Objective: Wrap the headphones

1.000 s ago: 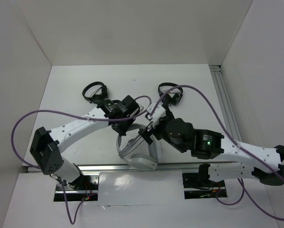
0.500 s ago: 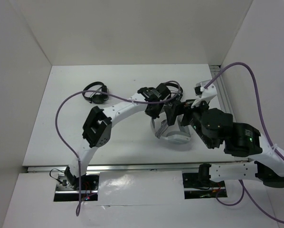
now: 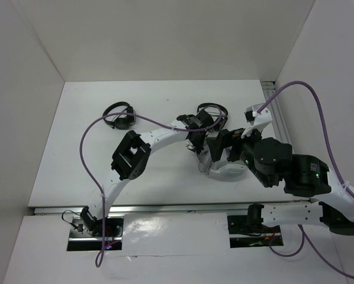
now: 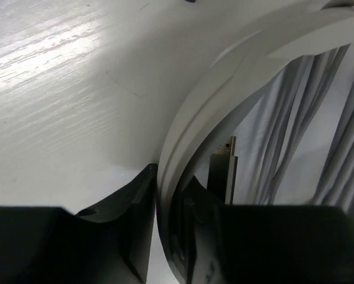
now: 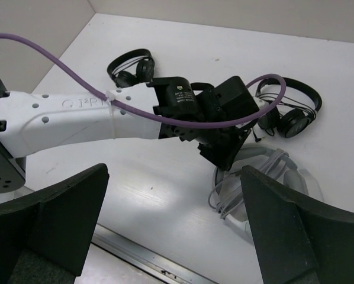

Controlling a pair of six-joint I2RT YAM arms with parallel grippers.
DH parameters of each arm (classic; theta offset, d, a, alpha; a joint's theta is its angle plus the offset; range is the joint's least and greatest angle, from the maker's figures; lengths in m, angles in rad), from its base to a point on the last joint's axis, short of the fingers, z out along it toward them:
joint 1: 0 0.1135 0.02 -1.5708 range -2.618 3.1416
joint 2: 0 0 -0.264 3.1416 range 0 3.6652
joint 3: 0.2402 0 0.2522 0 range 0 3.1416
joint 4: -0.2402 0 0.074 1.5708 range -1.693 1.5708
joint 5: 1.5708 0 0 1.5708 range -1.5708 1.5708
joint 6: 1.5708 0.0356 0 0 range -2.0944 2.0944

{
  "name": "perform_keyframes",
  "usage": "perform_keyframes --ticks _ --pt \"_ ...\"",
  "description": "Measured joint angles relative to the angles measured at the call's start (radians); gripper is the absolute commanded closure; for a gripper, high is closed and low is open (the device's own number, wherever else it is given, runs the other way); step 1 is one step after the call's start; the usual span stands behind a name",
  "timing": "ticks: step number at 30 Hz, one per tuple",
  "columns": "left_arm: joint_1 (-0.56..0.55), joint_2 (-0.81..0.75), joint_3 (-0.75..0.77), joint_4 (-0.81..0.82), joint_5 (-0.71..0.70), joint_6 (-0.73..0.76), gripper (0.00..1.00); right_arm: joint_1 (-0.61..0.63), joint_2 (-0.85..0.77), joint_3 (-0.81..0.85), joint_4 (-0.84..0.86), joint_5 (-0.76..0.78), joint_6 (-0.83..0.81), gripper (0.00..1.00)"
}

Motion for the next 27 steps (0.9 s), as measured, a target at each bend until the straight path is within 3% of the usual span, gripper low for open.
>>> perform_keyframes --ticks 1,3,4,5,6,13,18,23,27 --pt "0.001 -0.008 -0.011 0.012 0.005 -0.006 0.57 0.000 0.000 0.000 -0.001 -0.005 0.005 0.00" --pt "0.003 -0.035 -0.057 0.043 0.008 -0.019 0.55 0.000 0.002 0.000 -0.001 -0.019 0.012 0.00" --pt "0.005 -0.052 -0.081 0.050 0.008 -0.024 0.47 0.000 0.006 0.000 -0.001 -0.026 0.014 0.00" --pt "0.006 -0.072 -0.108 0.058 0.008 -0.031 0.06 0.000 0.006 0.000 -0.001 -0.032 0.017 0.00" --pt "0.006 -0.095 -0.137 0.064 0.005 -0.032 0.00 0.000 0.010 0.000 -0.001 -0.038 0.018 0.00" --pt "0.003 -0.380 -0.328 0.117 -0.016 -0.049 0.00 0.000 0.023 0.000 -0.001 -0.068 0.020 0.00" --pt "-0.011 -0.613 -0.363 0.156 -0.056 -0.066 0.00 0.000 0.004 0.001 -0.002 -0.085 0.025 0.00" --pt "-0.069 -0.888 -0.486 0.119 -0.210 -0.066 0.00 0.000 -0.022 0.016 -0.040 -0.095 0.052 0.00" --pt "-0.119 -1.224 -0.641 0.018 -0.323 -0.065 0.00 0.000 -0.049 0.016 -0.076 -0.099 0.071 0.00"
